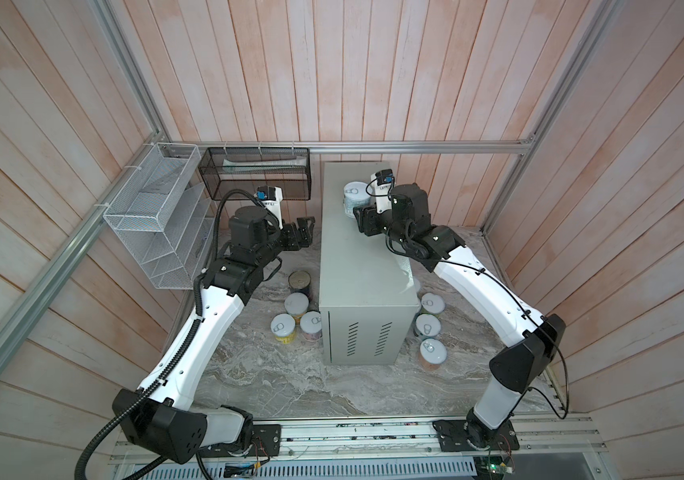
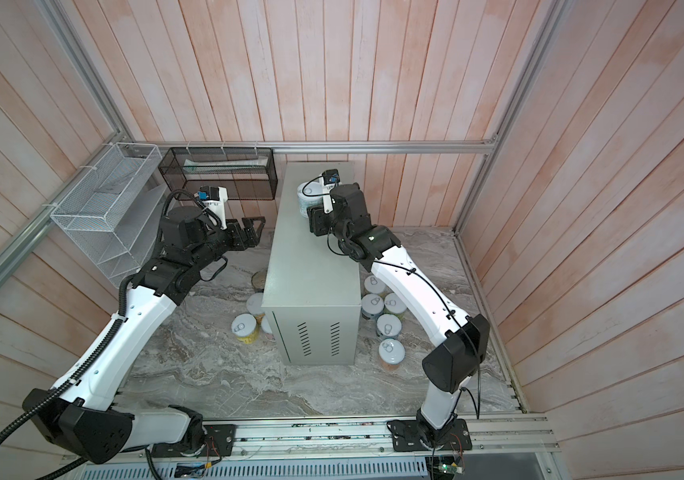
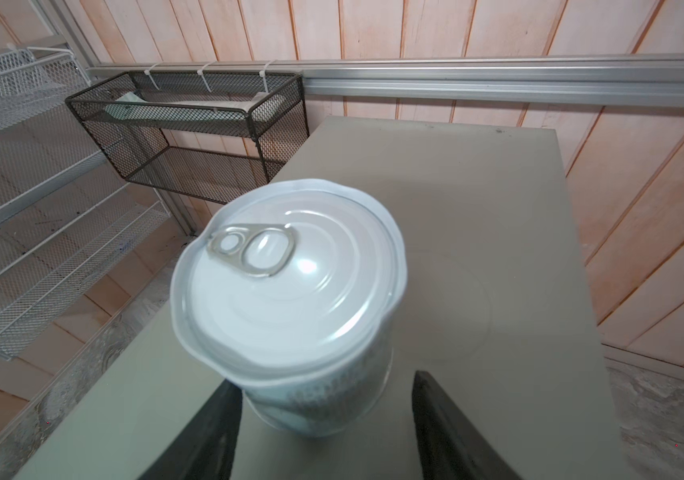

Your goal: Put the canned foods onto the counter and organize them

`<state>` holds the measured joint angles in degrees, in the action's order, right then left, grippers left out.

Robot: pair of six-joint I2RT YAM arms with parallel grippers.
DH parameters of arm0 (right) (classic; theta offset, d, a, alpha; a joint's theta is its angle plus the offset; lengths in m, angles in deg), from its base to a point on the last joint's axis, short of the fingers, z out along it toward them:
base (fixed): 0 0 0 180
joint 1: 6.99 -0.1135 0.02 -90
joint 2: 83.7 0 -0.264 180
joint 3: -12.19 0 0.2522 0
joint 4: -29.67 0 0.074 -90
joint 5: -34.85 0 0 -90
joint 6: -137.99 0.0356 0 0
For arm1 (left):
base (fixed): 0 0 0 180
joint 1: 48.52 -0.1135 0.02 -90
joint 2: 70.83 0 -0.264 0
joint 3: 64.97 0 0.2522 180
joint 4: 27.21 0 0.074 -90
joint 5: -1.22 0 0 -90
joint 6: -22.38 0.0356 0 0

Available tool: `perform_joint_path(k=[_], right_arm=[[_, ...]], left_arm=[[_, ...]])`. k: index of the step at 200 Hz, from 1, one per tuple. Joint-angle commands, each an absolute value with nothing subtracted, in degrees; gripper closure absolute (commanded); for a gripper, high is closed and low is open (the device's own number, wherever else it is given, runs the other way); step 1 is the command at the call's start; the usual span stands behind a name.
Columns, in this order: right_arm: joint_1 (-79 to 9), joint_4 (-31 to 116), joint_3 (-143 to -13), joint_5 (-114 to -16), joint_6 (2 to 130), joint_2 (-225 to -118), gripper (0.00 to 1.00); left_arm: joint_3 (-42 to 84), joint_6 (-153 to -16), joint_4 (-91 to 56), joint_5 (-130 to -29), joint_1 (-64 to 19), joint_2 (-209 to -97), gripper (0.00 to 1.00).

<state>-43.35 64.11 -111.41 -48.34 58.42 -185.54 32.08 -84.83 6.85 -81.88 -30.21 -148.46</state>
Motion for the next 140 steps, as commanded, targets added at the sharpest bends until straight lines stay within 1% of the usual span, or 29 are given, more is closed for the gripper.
perform_joint_path(k=[1, 17, 41, 63, 73, 104, 127, 140], right_arm=[[-42.1, 64.3, -115.9, -48.8, 58.3, -188.8, 0.35], [-41.3, 64.8, -118.9, -48.5, 58.4, -191.2, 0.35], [-41.2, 65.8, -121.3, -50.8, 58.7, -193.4, 0.34], [-41.1, 65.1, -122.1, -51.1, 58.9, -194.6, 0.25], [-41.2, 65.6, -123.7, -50.6, 58.7, -195.6, 0.24], [-40.5, 68.7, -131.5, -49.2, 58.0, -200.2, 0.24], [-39.7, 70.9, -137.5, -48.3, 57.8, -204.1, 0.32], [-39.1, 72.4, -141.2, -47.9, 58.0, -206.4, 0.32]], left_arm=[[31.1, -84.9, 5.0, -80.8, -30.5, -149.5, 0.08], [30.9, -84.8, 4.8, -80.7, -30.5, -149.9, 0.08], [30.9, -84.5, 4.8, -80.9, -30.5, -150.4, 0.08], [31.1, -84.1, 5.0, -80.9, -30.6, -150.8, 0.08], [31.3, -84.0, 4.9, -80.8, -30.7, -151.1, 0.08], [31.5, -83.9, 4.6, -80.3, -30.9, -151.7, 0.08], [31.1, -84.0, 4.2, -79.9, -31.0, -152.2, 0.08], [30.6, -83.8, 3.7, -79.8, -31.0, -152.2, 0.08]])
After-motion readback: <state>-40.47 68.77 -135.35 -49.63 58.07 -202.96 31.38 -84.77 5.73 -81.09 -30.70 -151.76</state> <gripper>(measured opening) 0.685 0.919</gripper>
